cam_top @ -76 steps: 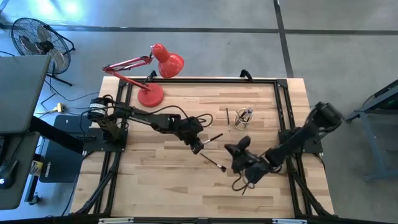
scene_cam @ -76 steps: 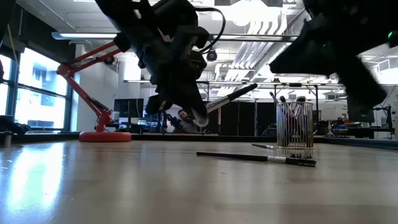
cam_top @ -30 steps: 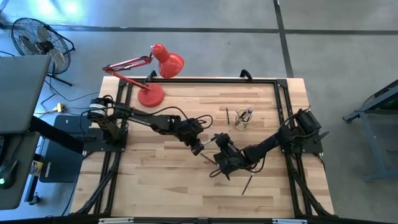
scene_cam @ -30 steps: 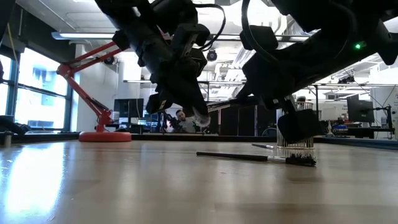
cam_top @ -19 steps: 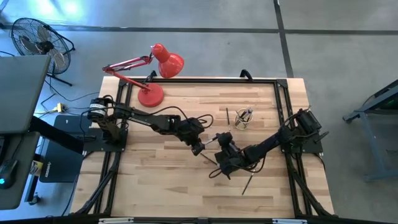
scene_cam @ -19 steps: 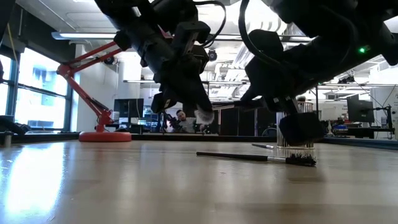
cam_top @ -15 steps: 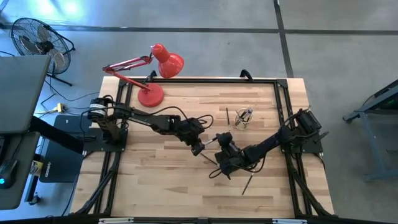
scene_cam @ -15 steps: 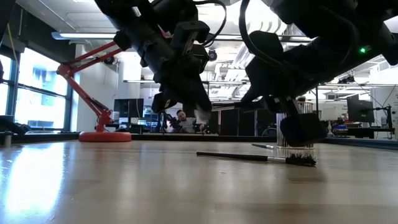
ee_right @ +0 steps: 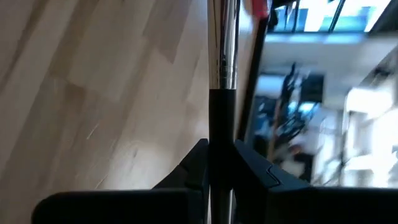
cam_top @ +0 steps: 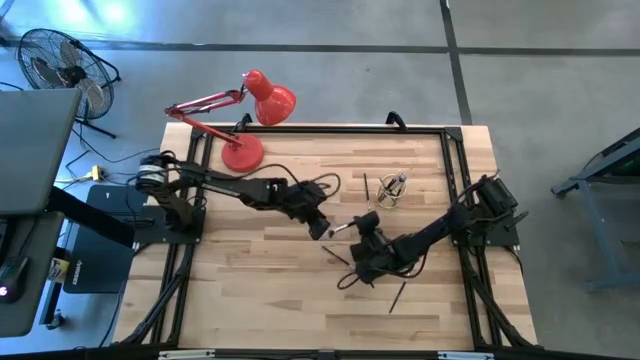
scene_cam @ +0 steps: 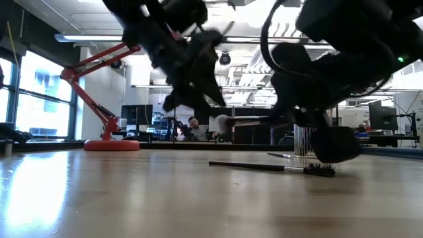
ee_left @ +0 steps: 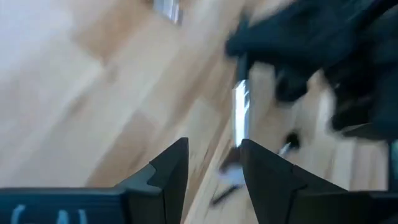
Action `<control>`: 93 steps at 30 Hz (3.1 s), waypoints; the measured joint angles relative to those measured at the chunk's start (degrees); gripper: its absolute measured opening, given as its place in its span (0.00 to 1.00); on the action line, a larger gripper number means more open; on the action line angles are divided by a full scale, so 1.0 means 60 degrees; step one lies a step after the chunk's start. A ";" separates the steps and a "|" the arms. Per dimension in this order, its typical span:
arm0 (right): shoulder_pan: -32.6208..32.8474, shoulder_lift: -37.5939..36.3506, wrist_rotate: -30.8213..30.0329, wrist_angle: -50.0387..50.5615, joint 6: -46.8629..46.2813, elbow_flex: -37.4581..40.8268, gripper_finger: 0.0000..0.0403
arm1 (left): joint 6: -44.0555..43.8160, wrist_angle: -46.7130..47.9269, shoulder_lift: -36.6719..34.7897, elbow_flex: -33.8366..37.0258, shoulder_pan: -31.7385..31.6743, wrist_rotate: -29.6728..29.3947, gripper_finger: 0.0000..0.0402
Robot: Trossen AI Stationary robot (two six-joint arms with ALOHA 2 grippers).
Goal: Put items in baskets/containers
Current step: Put the black brush into the gold holder
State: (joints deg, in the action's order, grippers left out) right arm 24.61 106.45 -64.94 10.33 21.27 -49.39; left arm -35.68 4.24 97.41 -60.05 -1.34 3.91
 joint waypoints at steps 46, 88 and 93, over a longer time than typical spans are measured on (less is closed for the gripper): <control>-0.2928 -0.7672 0.2587 -1.0599 -0.5312 0.7909 0.10 | 0.0705 -0.0215 -0.0256 0.0000 0.1854 -0.4076 0.37; -0.3320 -0.7681 0.5246 -0.9979 -0.4096 0.6783 0.23 | 0.0897 -0.0203 -0.0256 0.0000 0.1854 -0.3954 0.37; -0.2531 -0.7681 0.5513 -0.6457 -0.3805 0.5169 0.21 | 0.0960 -0.0188 -0.0256 0.0000 0.1854 -0.3919 0.37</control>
State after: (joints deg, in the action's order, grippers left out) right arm 9.43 60.36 -31.87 -28.41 -1.55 -18.37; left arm -29.92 3.11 95.88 -60.05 9.78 -19.60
